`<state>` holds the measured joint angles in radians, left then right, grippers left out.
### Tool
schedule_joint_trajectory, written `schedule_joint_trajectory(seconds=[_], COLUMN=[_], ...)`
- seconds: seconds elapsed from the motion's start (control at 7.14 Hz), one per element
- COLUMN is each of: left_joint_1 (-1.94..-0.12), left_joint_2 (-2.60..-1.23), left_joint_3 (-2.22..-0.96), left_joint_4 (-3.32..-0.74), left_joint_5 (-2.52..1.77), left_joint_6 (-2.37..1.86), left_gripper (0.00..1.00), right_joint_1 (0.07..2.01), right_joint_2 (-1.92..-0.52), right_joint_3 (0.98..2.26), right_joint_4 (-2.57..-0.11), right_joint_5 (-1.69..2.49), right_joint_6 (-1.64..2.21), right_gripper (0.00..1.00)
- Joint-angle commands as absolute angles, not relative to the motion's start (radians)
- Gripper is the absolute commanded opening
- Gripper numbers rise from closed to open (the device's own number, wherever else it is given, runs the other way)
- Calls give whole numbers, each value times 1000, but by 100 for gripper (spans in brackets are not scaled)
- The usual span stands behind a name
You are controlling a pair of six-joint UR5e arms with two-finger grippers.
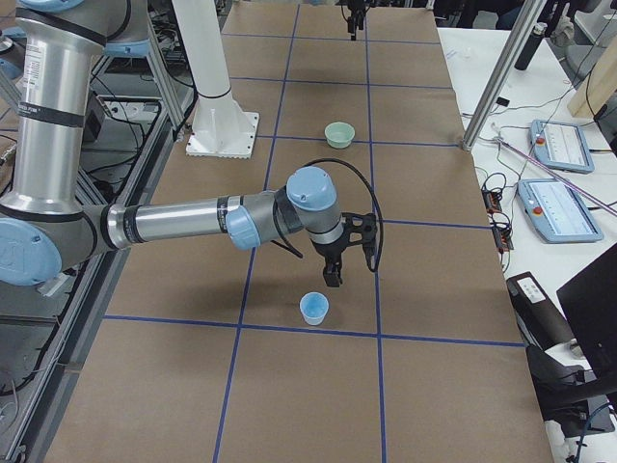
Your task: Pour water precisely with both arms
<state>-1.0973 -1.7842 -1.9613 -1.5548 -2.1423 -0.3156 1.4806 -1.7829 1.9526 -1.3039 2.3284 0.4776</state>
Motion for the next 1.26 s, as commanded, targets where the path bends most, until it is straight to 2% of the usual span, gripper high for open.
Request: schedule_joint_trajectory(seconds=[0.0, 0.42, 0.7, 1.12], left_joint_1=[-1321, -1480, -1486, -1485], left_joint_2=[-1663, -1622, -1620, -1620], left_joint_3=[-1901, -1774, -1769, -1769], left_joint_4=[-1575, -1580, -1604, -1605], left_joint_5=[-2160, -2164, -2166, -2166], left_joint_6=[3, 184, 184, 183], left_gripper=[100, 100, 100, 100], right_joint_1=[1349, 1169, 1041, 782], right_joint_2=[-1798, -1833, -1889, -1969], right_joint_3=[2037, 2143, 2198, 2206], right_joint_4=[-1304, -1304, -1304, -1302], right_joint_5=[2193, 2004, 1808, 1449], right_joint_6=[682, 908, 1077, 1412], right_gripper=[99, 99, 99, 99])
